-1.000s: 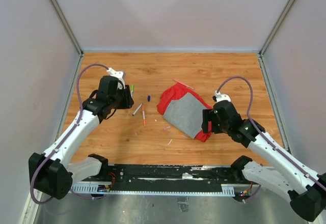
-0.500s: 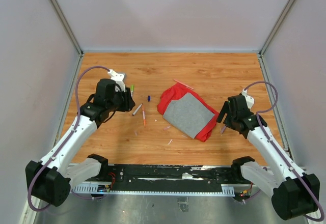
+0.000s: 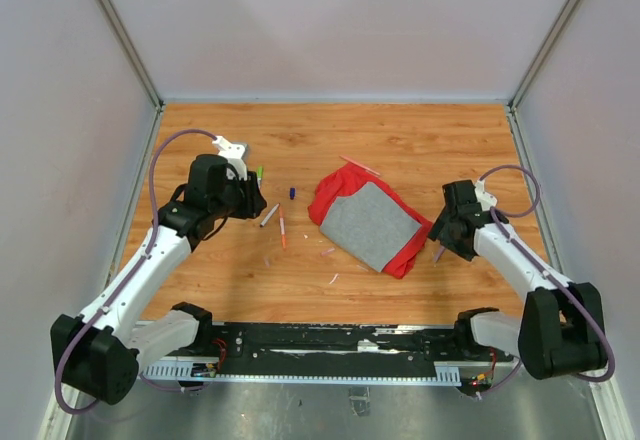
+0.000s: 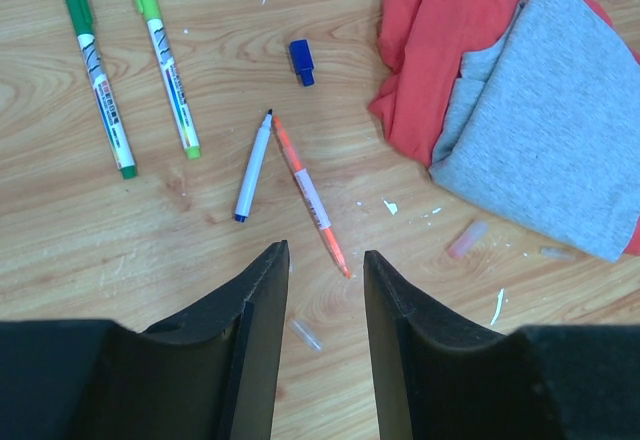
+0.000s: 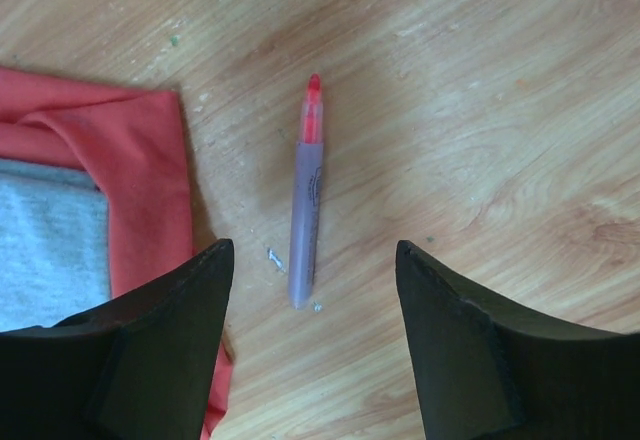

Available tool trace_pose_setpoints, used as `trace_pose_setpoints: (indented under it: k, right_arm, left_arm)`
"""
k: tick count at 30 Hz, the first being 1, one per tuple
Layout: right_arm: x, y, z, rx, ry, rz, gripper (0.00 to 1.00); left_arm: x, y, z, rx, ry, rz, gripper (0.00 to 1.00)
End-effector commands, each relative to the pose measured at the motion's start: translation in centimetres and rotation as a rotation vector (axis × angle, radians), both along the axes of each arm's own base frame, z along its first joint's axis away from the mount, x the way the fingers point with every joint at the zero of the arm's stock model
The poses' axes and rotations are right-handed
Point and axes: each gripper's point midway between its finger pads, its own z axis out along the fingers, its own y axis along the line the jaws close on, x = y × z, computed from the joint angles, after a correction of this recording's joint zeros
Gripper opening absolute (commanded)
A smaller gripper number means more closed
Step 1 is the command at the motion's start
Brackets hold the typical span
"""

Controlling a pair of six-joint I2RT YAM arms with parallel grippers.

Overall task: Insert the pens into the pen caps
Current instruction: Pick up the pen from the center of the board.

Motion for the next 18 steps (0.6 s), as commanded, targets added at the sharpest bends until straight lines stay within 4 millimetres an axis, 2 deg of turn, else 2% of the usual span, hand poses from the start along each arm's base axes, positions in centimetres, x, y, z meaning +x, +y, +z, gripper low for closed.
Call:
trace_pose_setpoints:
  k: [1,8,18]
  right_arm:
    - [1.1,-0.7,-0.4,0.006,-0.007,-0.034,0.64]
    - [1.7,-1.5,-1.5,0.012,0.018,-0.042,0.55]
    - [2.5,-1.2,-2.8,0.024,0.09,-0.017,0.43]
  left_arm:
    - [0.1,-0.4,-0.1,-0.004,-0.01,-0.023,0.41]
    - [0.1,-0.4,-0.3,0.002,-0.002,-0.022,0.41]
    - [0.2,-0.3,-0.6,0.005,0.006,-0.019,0.41]
